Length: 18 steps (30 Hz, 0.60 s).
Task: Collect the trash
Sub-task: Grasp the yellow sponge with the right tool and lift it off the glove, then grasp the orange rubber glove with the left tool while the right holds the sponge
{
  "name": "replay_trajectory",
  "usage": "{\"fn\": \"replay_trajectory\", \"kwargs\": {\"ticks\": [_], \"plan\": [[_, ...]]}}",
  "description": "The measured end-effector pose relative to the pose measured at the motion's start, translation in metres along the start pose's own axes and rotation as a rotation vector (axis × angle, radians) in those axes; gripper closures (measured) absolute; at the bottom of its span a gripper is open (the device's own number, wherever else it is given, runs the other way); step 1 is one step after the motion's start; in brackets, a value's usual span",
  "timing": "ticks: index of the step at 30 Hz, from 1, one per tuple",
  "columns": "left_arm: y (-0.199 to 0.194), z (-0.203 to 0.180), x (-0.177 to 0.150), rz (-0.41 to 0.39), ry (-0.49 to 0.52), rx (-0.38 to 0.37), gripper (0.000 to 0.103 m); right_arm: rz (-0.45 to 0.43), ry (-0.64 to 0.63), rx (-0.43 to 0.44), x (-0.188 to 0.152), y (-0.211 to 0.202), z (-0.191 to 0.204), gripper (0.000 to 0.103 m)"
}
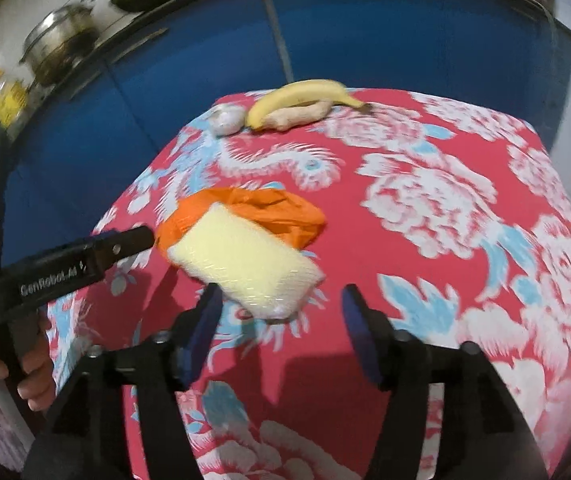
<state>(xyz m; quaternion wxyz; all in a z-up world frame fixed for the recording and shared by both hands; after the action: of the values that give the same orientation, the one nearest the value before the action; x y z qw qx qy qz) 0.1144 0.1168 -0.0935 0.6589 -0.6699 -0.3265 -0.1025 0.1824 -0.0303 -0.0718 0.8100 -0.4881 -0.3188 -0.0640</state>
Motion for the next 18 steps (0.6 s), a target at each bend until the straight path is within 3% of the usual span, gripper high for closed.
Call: {"fn": "replay_trajectory", "kwargs": {"ticks": [9, 13, 18], "plan": [[-0.001, 0.016, 0.002, -0.004, -0.027, 0.014, 0.045, 0.036, -0.127, -0.033, 0.006, 0.025, 0.022, 0.035], [0.001, 0.022, 0.002, -0.002, -0.039, 0.019, 0.045, 0.048, -0.137, -0.060, 0.009, 0.032, 0.020, 0.059], [0.002, 0.021, 0.001, 0.001, -0.036, 0.014, 0.045, 0.033, -0.121, -0.050, 0.010, 0.028, 0.018, 0.071]]}}
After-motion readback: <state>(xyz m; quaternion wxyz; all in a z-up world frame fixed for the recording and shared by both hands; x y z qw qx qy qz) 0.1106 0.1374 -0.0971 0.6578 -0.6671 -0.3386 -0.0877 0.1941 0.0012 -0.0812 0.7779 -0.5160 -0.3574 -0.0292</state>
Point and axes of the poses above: each gripper's, at about its wrist camera, not at the fingertips, and y roughly the way its jaws point, z to its left, x to its top, the point moved 9 cm from there along y, roughly the way its jaws point, and after that the axes turned 6 degrees about x, right-handed, at the moved point
